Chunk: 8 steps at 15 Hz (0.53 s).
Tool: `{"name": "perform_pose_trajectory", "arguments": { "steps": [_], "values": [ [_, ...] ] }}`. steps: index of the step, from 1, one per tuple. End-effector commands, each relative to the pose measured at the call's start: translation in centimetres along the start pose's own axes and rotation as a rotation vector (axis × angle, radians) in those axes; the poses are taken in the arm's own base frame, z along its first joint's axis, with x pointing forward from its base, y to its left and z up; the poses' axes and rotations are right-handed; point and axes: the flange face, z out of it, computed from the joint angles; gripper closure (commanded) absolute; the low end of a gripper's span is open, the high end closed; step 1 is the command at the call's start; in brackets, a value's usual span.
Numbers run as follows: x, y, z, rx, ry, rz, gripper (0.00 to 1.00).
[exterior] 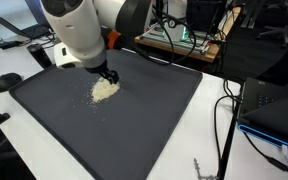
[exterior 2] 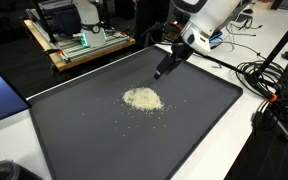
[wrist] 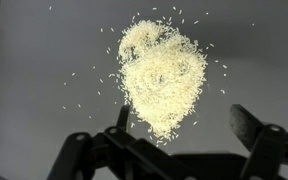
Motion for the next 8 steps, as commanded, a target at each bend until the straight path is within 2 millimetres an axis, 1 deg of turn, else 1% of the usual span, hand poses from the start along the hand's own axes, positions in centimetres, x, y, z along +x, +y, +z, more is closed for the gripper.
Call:
{"name": "perform_pose_trajectory", "arguments": {
  "steps": [1, 5, 8],
  "values": [
    [2.5, -0.5, 0.4, -0.03, -0.054, 0.025, 0.0],
    [4.3, -1.0, 0.9, -0.042, -0.077, 0.008, 0.0],
    [5.5, -1.9, 1.4, -0.057, -0.066, -0.006, 0.0]
  ]
}}
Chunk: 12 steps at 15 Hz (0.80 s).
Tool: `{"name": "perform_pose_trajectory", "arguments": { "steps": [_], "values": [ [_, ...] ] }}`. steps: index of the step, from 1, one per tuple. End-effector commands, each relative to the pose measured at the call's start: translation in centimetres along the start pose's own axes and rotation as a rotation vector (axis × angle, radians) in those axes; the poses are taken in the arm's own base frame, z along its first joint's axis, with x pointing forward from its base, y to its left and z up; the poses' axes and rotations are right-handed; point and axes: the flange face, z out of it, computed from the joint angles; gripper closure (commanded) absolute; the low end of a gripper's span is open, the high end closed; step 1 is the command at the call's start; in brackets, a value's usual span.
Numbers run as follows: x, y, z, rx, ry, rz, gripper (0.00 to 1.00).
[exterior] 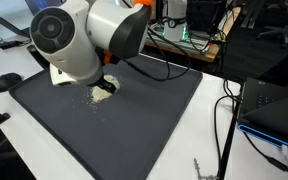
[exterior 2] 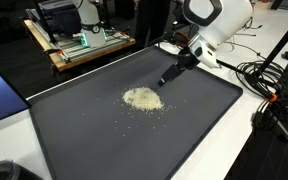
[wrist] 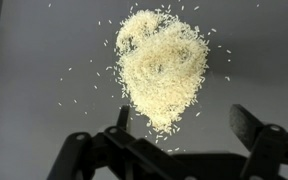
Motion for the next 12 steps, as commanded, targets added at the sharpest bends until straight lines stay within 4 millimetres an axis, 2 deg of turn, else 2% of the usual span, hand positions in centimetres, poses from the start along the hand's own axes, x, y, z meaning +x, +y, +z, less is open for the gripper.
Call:
{"name": "perform_pose_trajectory", "arguments": {
  "steps": [1, 4, 12],
  "values": [
    [1.8, -1.4, 0.0, -0.026, 0.002, -0.011, 0.0],
    [2.0, -2.5, 0.0, -0.045, 0.013, 0.052, 0.0],
    [0.1, -4.0, -1.9, -0.031, 0.106, 0.208, 0.0]
  ]
}}
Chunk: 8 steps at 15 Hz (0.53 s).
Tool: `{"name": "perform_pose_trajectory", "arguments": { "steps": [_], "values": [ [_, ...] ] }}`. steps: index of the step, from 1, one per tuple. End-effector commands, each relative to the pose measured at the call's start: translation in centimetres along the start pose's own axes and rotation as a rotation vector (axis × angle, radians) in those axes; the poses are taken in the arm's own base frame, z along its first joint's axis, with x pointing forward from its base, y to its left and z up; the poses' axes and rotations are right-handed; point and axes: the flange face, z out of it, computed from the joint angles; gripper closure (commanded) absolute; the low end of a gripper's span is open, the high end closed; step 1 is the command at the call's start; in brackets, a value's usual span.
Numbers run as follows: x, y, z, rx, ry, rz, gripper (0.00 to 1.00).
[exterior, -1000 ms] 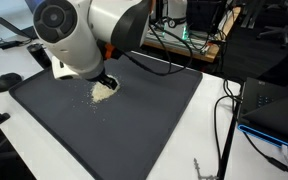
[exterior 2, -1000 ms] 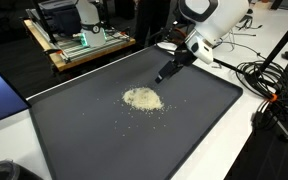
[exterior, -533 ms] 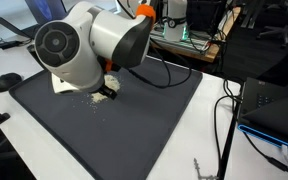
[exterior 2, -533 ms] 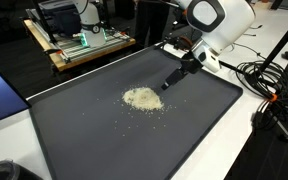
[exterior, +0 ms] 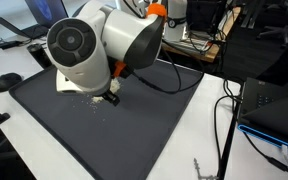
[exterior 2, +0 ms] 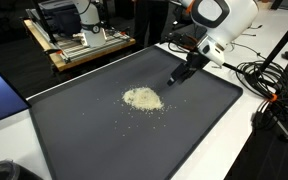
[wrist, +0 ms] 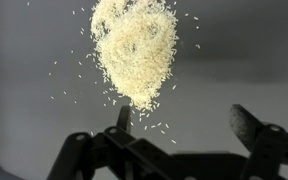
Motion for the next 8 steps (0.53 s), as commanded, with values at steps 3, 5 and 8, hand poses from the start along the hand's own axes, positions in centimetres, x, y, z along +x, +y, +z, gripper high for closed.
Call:
{"name": "perform_pose_trajectory", "arguments": {
  "steps": [3, 5, 8],
  "values": [
    [-2.5, 0.4, -0.2, 0.008, 0.069, 0.065, 0.0],
    [-3.5, 0.6, 0.1, 0.01, 0.079, 0.072, 0.0],
    [-5.4, 1.1, 0.8, -0.013, 0.083, 0.079, 0.0]
  ]
}}
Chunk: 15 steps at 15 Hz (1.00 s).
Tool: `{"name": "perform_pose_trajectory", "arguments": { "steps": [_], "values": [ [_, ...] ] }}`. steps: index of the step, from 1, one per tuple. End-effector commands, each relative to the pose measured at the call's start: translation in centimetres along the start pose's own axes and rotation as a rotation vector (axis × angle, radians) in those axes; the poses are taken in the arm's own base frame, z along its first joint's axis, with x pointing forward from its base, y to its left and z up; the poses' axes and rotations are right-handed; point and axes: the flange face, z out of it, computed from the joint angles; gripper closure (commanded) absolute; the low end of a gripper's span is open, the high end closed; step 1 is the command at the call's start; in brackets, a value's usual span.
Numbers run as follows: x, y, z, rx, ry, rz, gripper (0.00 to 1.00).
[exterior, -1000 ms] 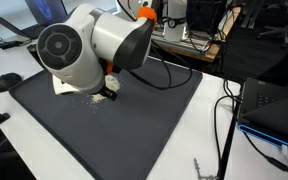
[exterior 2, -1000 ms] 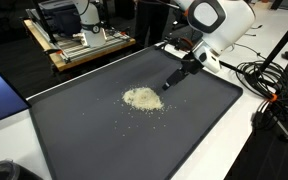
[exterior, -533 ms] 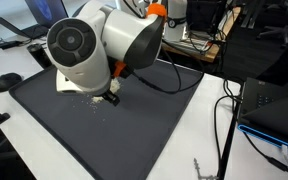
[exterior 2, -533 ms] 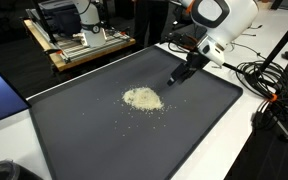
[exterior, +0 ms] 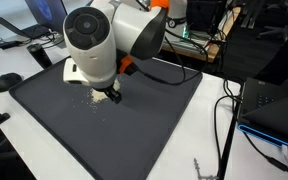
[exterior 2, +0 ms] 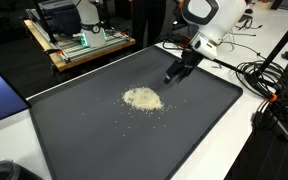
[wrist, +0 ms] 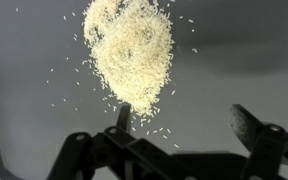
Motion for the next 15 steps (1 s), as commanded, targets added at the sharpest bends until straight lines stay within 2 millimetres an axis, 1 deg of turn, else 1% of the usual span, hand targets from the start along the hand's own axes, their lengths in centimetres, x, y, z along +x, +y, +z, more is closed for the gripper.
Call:
{"name": "perform_pose_trajectory", "arguments": {
  "steps": [1, 5, 8, 15],
  "values": [
    [-3.6, 1.1, 0.0, -0.046, 0.021, 0.01, 0.0],
    [-6.5, 1.5, 0.1, -0.081, 0.09, -0.009, 0.0],
    [-8.7, 1.9, 0.2, -0.071, 0.161, -0.014, 0.0],
    [-14.6, 3.7, 1.4, -0.025, 0.313, -0.018, 0.0]
  ]
}}
